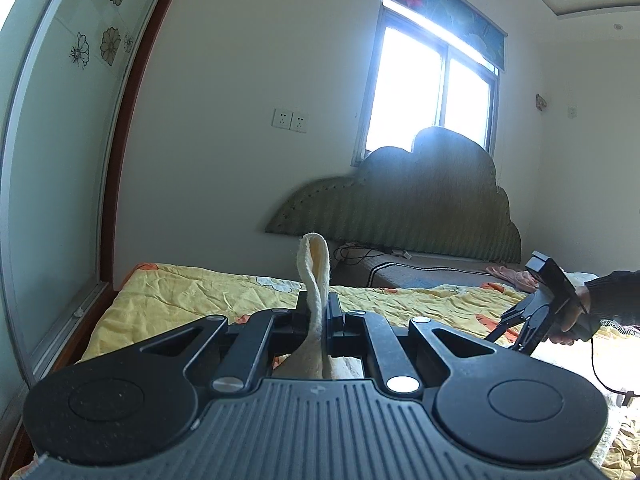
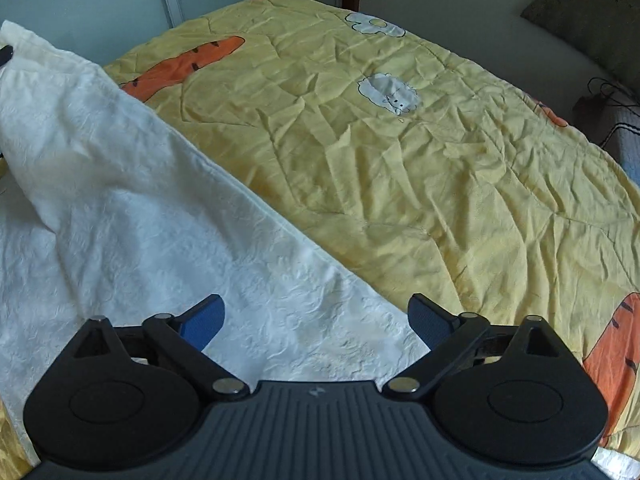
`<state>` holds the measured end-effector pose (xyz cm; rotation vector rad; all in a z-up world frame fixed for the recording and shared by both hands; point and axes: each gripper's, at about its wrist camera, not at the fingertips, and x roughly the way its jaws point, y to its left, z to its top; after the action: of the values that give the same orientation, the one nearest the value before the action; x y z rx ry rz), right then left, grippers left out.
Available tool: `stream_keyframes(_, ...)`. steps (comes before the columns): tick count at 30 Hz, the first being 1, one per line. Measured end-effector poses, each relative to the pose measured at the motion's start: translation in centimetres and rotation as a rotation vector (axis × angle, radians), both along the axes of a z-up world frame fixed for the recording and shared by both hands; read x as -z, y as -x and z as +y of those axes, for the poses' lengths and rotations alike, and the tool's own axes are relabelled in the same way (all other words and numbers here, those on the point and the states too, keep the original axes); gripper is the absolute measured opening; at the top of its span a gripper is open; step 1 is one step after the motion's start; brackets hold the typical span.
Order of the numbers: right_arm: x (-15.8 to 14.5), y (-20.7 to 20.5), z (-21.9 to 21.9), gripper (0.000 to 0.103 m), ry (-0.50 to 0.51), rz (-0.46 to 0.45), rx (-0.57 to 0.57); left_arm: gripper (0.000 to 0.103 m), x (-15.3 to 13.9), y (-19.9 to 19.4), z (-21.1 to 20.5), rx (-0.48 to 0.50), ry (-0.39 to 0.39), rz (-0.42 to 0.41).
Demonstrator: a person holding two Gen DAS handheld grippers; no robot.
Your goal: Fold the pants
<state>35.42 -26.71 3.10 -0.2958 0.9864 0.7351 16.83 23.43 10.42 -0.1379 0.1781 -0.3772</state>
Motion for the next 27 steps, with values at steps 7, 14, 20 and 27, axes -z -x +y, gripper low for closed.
stream_keyframes(7,1.1,-3.0,0.2,0.057,0.004,0.087,-0.044,0.009,0.4,0.5,0.7,0.003,0.027,-0.038)
stream_keyframes(14,1.2,-3.1,2.0,0.051,0.041,0.12,-0.151,0.009,0.2,1.9,0.3,0.009,0.04,-0.076)
stream_keyframes(20,0.3,-1.8,2.8,0.003,0.106,0.12,-0.172,0.01,1.1,0.7,1.4,-0.022,0.069,-0.013)
stream_keyframes(27,-5.2,4.0,0.6,0.002,-0.013,-0.007,-0.15,0.011,1.5,0.1,3.2,-0.077,0.113,0.054)
